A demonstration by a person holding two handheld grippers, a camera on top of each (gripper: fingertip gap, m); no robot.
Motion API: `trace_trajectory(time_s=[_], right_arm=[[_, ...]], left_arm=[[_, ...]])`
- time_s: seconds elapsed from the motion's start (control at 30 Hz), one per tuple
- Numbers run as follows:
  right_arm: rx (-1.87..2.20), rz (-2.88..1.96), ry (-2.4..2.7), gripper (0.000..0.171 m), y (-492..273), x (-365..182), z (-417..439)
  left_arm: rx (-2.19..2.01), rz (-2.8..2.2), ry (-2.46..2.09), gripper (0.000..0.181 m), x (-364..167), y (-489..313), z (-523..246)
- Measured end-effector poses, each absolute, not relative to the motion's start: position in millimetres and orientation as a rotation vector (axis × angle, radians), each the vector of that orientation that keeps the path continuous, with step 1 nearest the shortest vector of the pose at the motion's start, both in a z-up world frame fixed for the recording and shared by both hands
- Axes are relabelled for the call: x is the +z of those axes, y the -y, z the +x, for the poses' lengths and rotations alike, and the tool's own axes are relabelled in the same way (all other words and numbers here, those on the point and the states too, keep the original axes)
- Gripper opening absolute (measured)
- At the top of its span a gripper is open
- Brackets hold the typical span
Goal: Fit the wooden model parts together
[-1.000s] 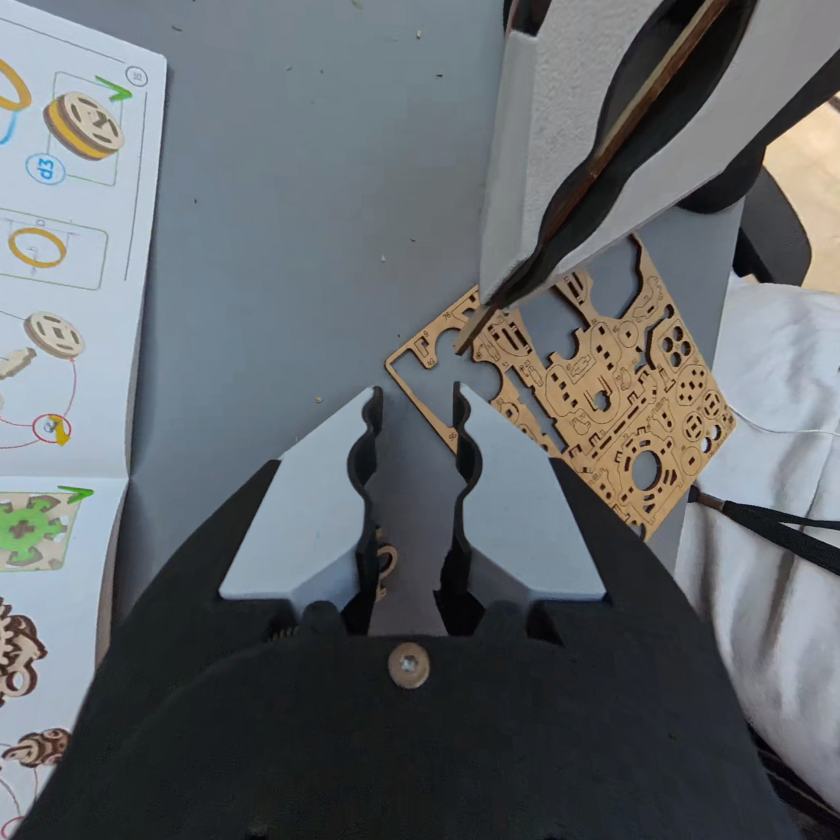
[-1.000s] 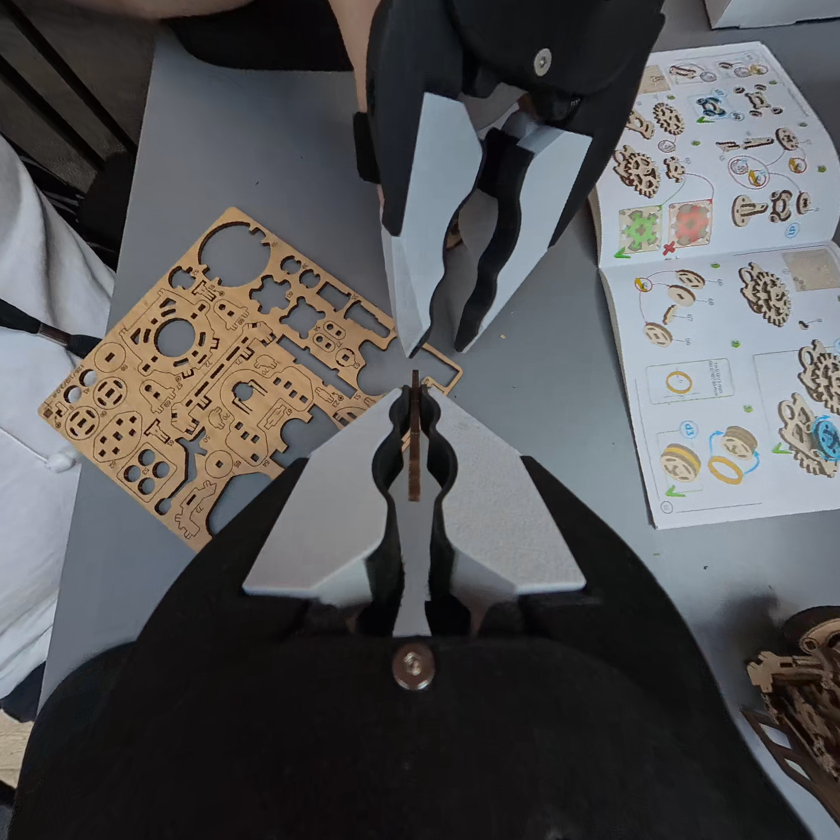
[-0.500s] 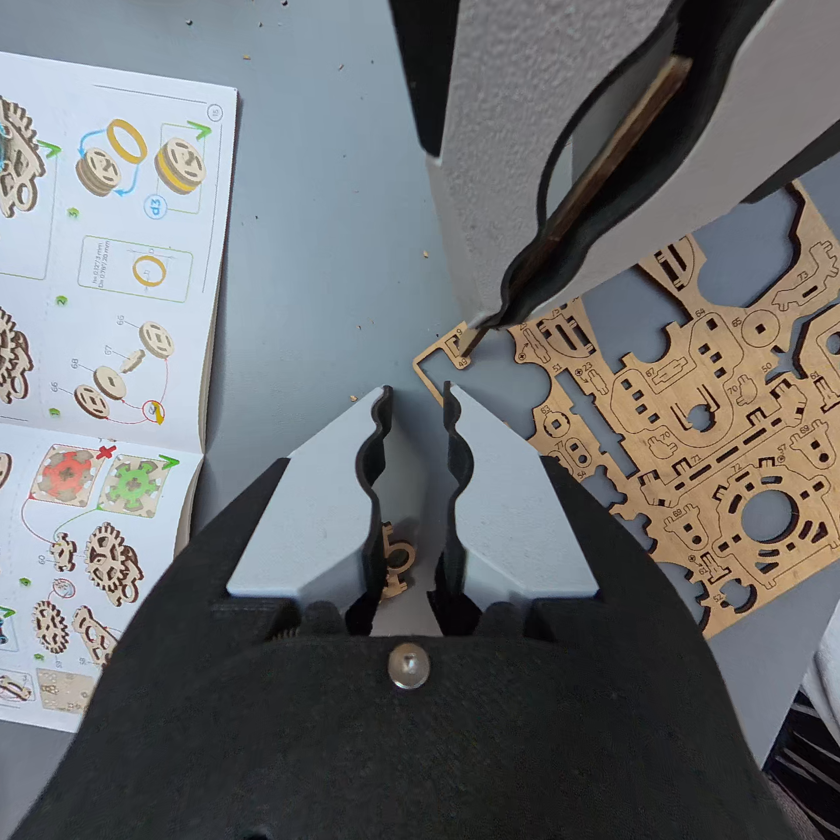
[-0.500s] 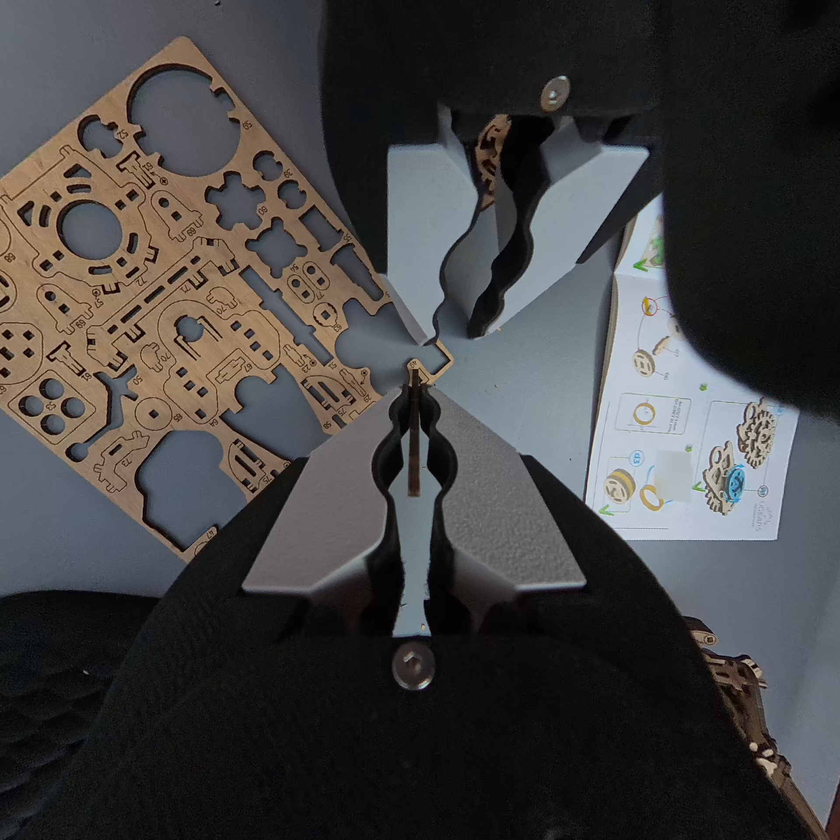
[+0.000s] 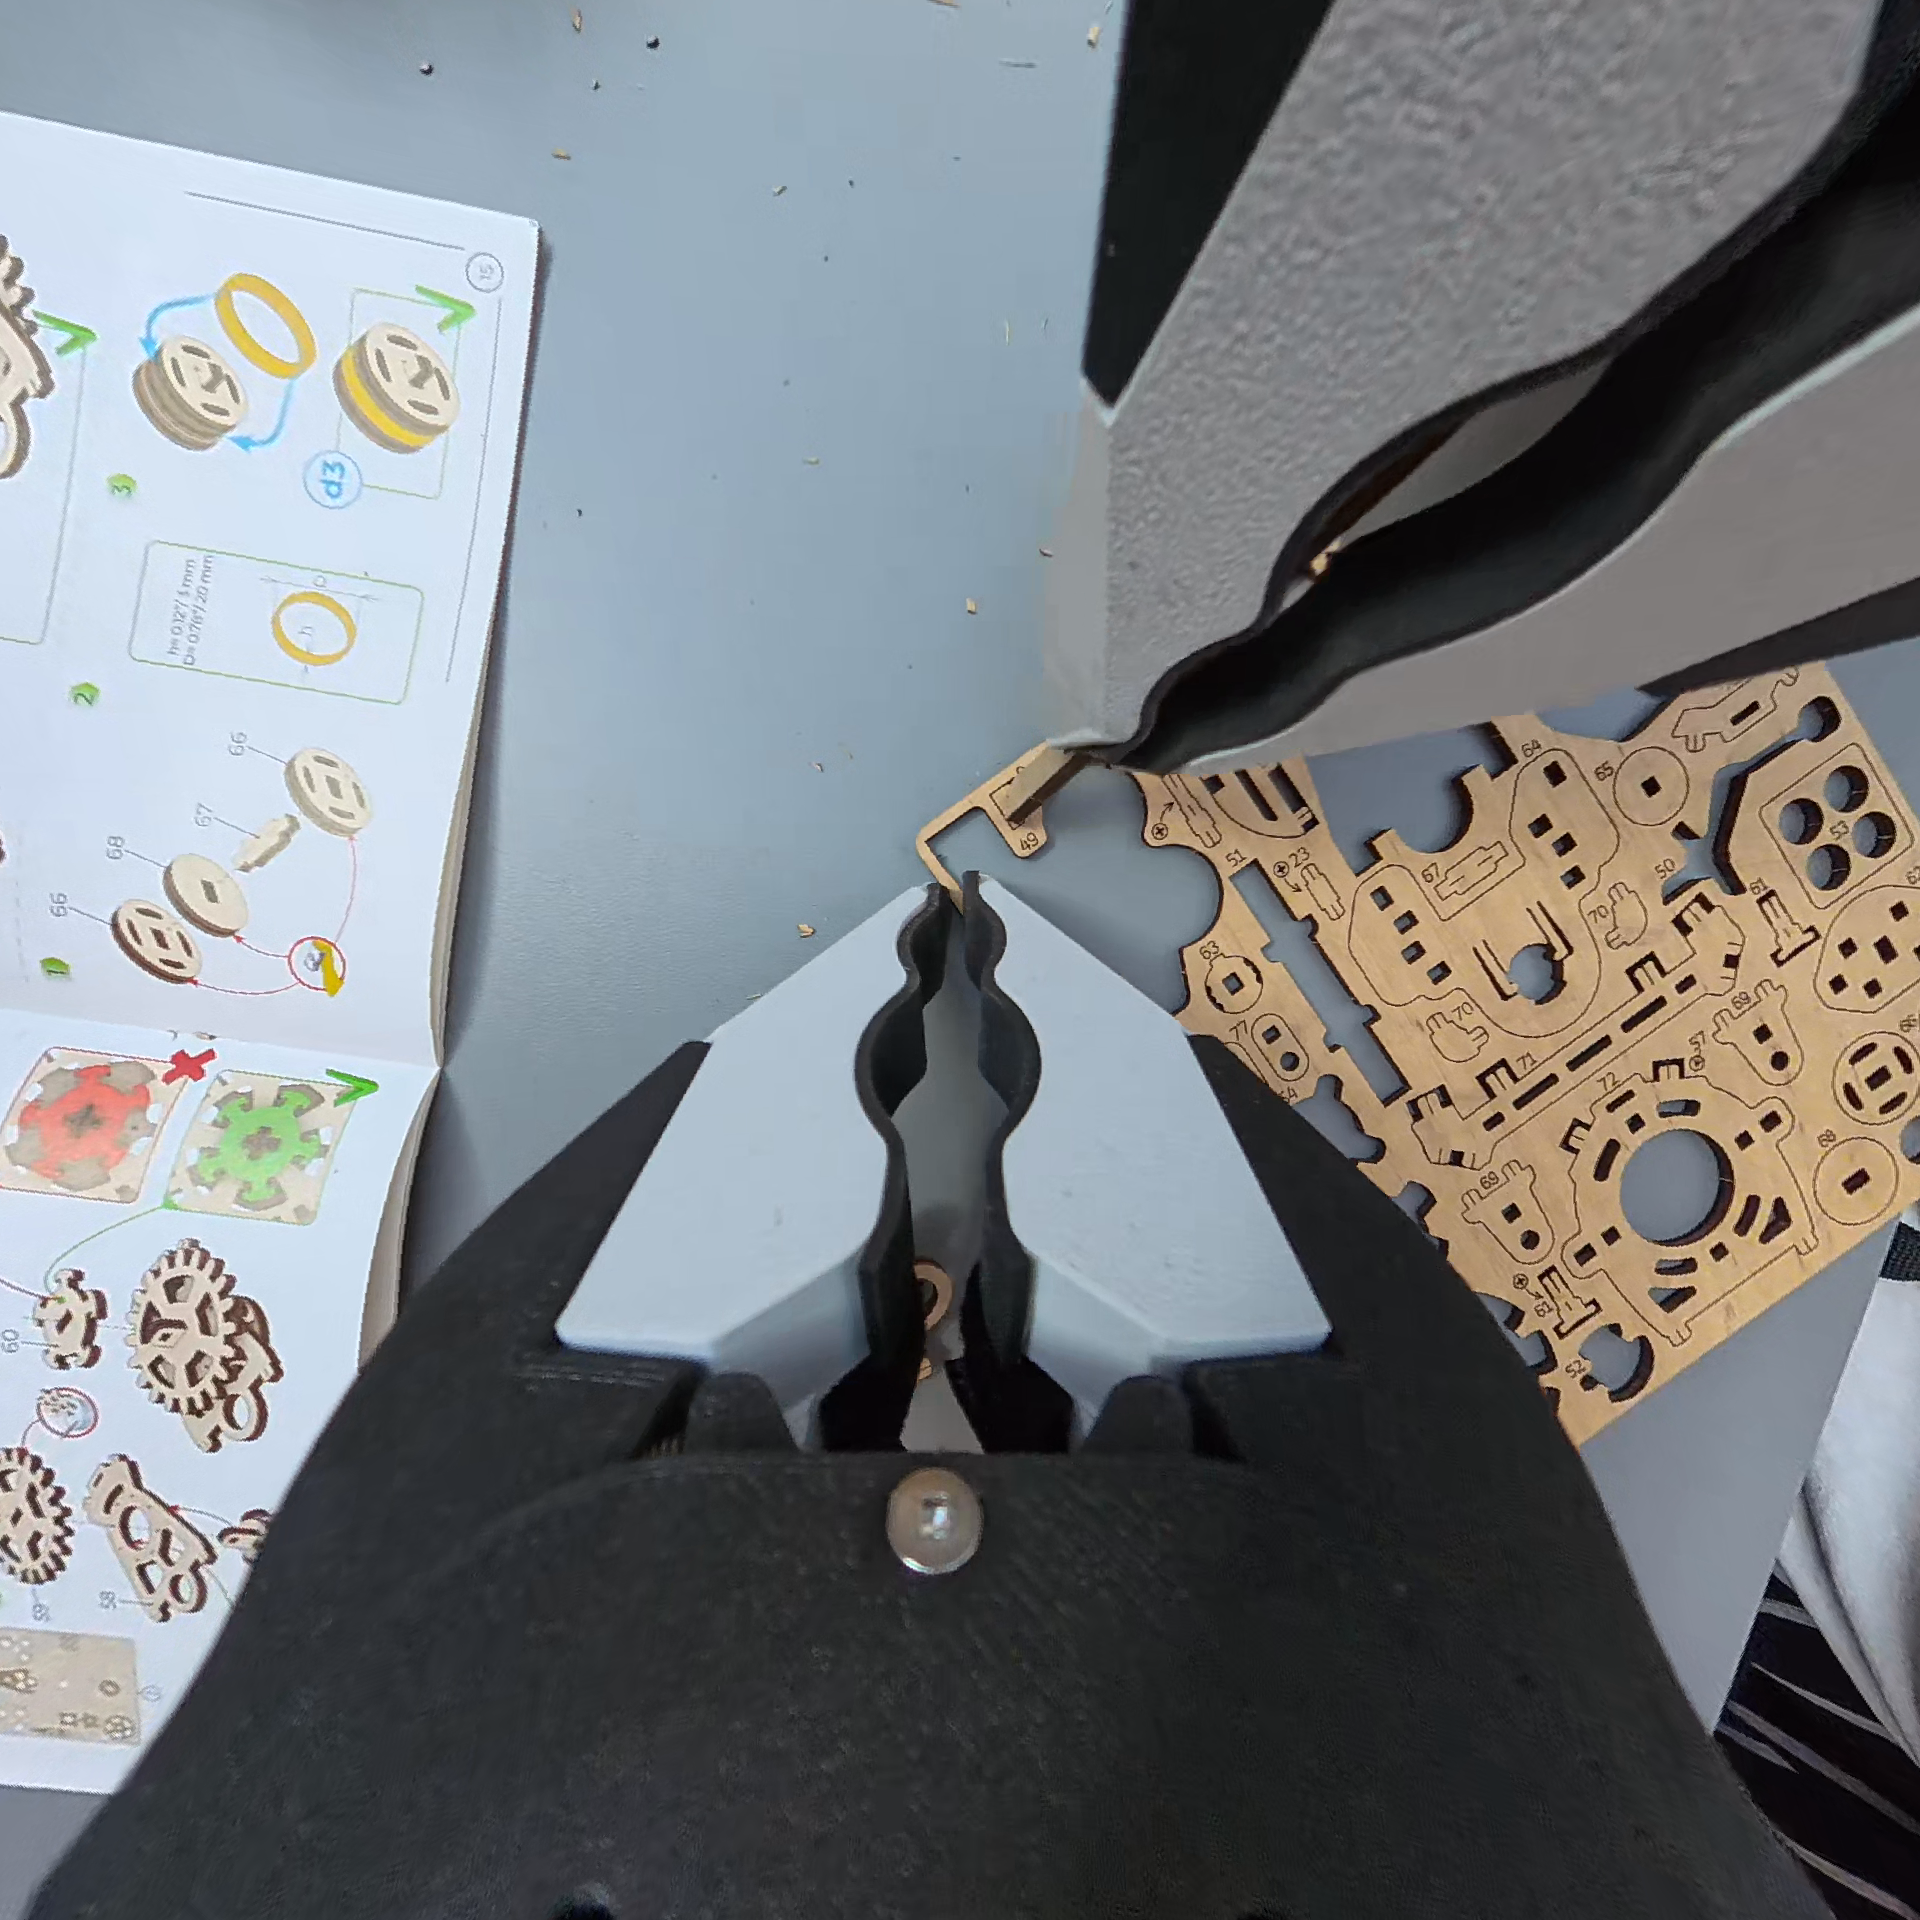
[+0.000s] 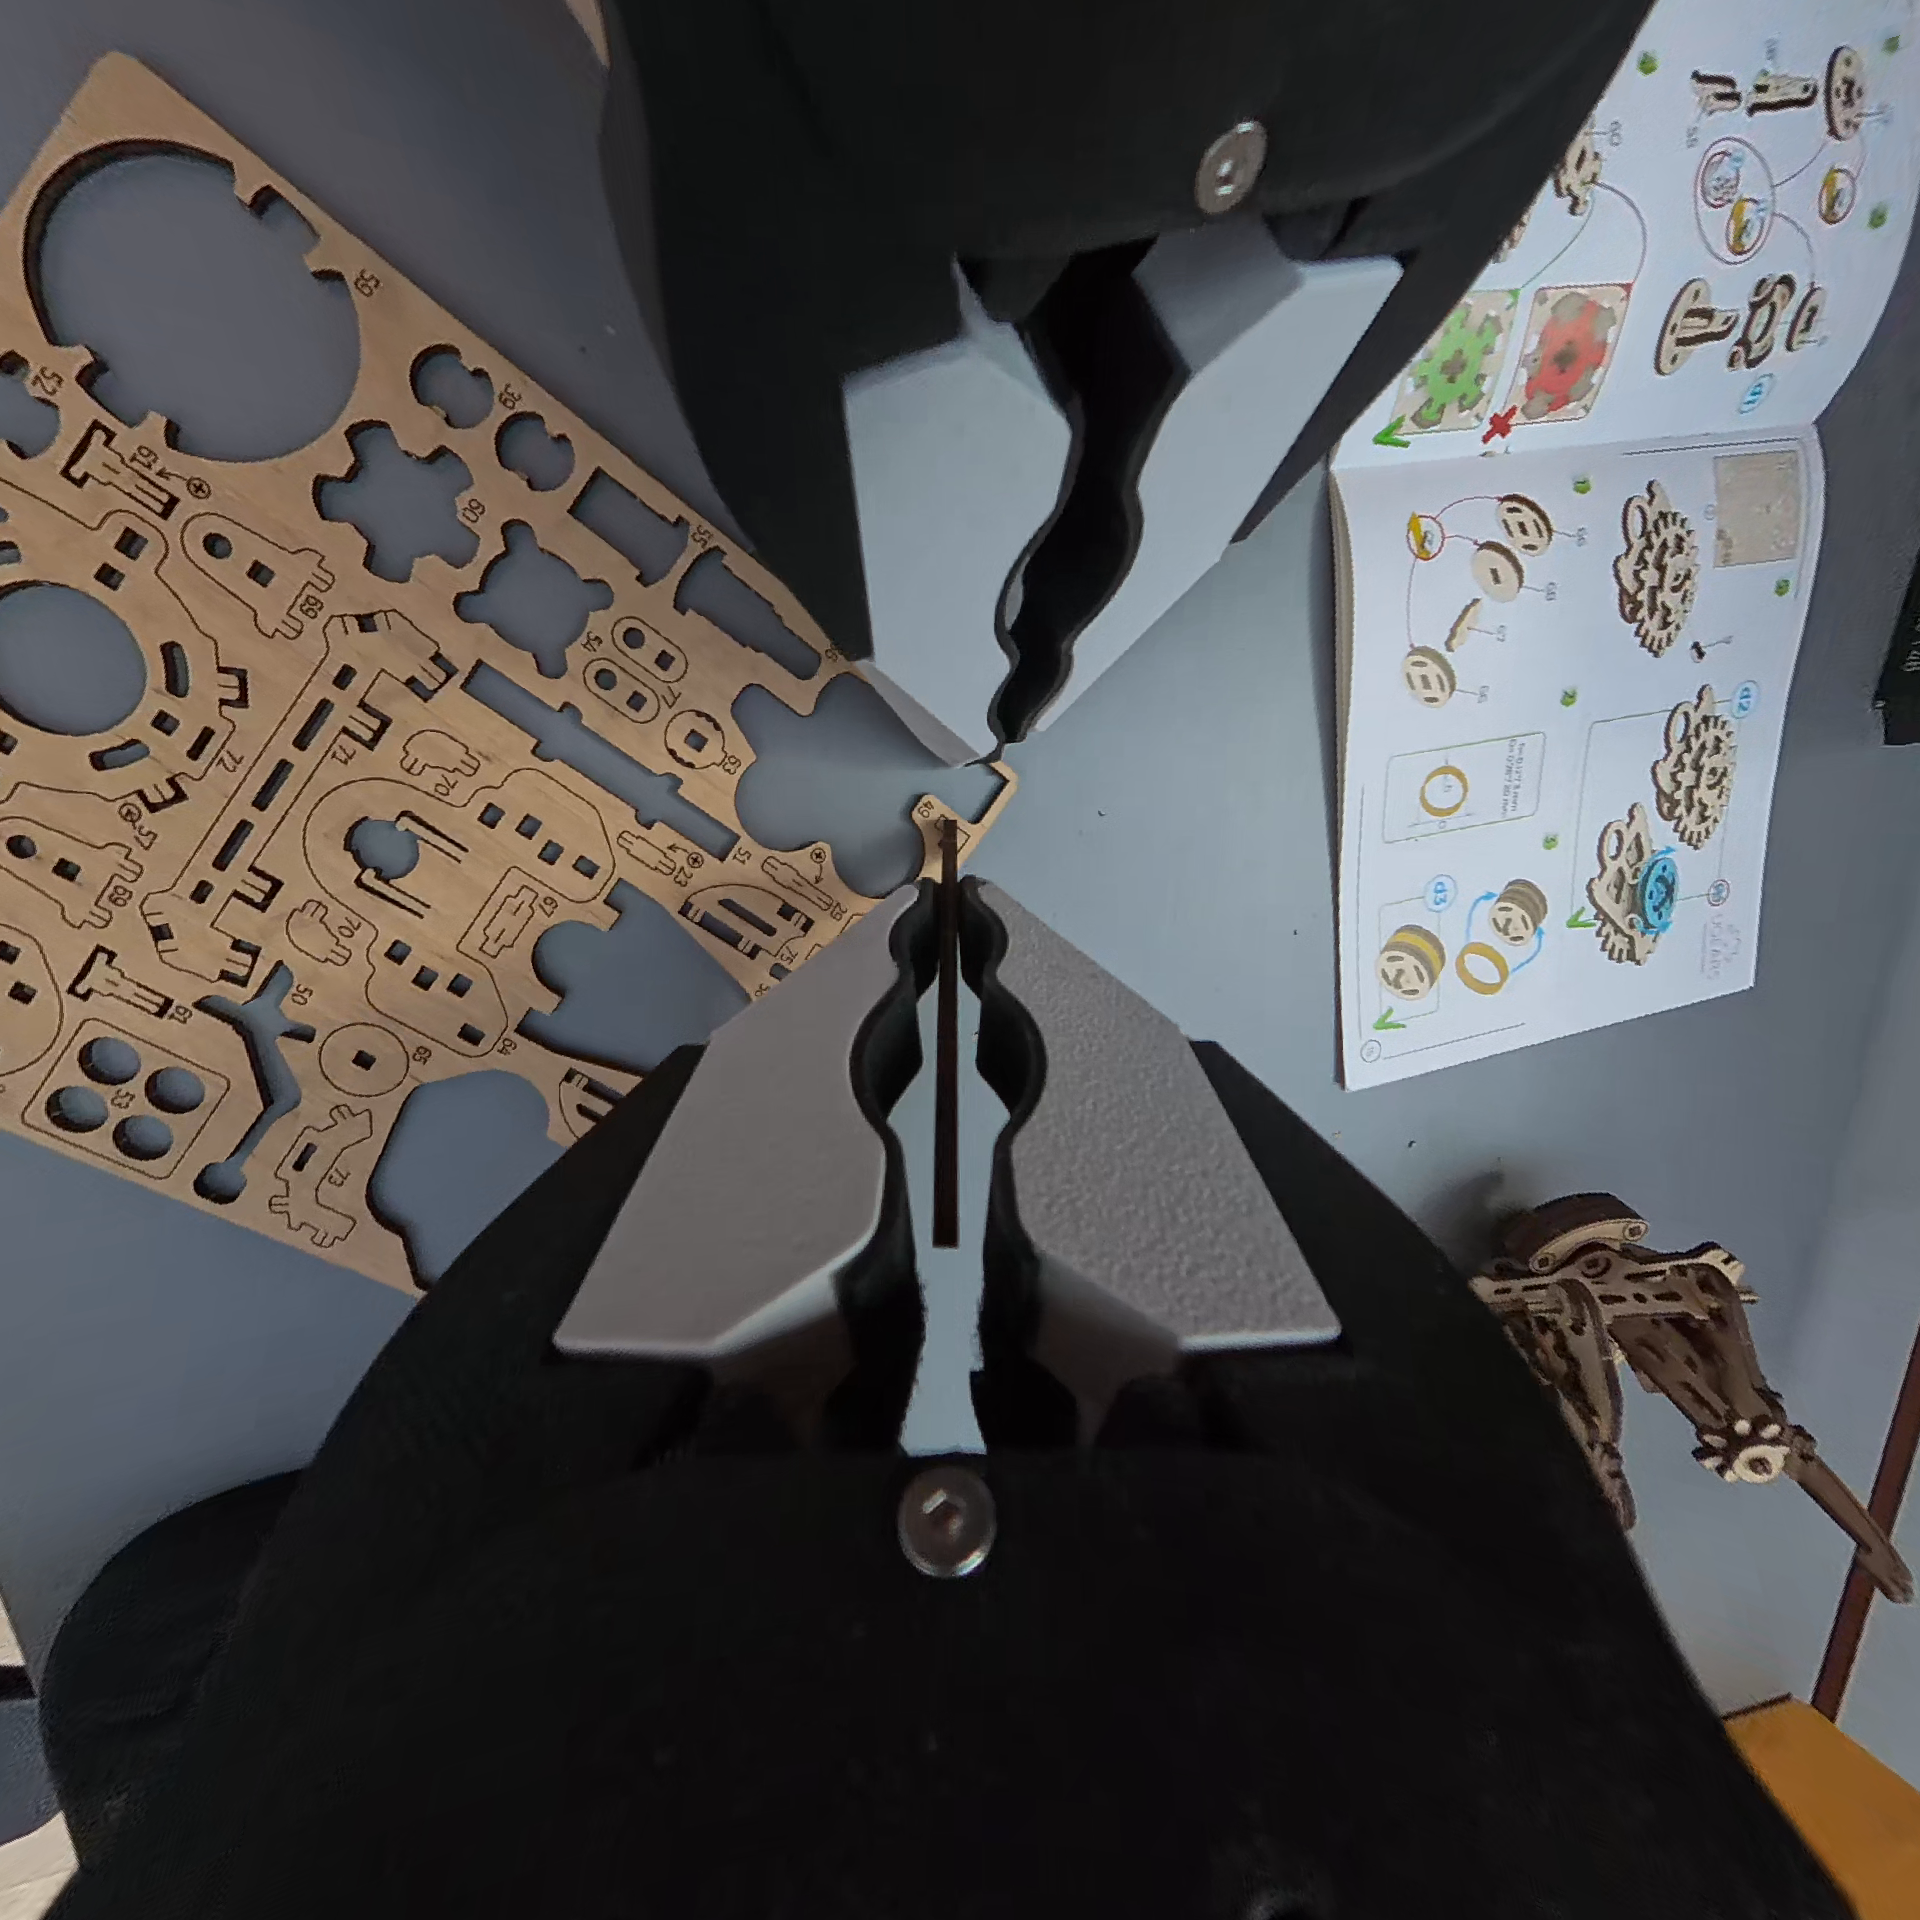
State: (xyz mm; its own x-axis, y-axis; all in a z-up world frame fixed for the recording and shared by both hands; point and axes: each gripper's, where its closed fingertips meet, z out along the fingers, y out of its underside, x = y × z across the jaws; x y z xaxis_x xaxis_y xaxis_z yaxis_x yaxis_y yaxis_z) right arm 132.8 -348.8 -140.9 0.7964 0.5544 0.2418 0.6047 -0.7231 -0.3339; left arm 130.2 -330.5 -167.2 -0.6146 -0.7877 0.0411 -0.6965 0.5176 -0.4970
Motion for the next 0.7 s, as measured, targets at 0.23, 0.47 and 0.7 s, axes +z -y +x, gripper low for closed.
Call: trace_trajectory(time_s=[0.23,0.47,0.7], right_arm=[[-0.294,-2.622,0.856,0.002,346.2,-141.2,129.3],[-0.284,-2.616,0.828,0.003,344.5,-141.4,130.2],[-0.254,-2.636,0.669,0.003,352.8,-145.0,135.8]], left_arm=[[-0.872,-1.267,-2.602,0.0,-156.6,345.2,125.7],[-0.863,-1.342,-2.57,0.0,-151.5,338.3,125.3],[-0.671,-1.4,-2.533,0.034,-165.8,330.0,127.5]])
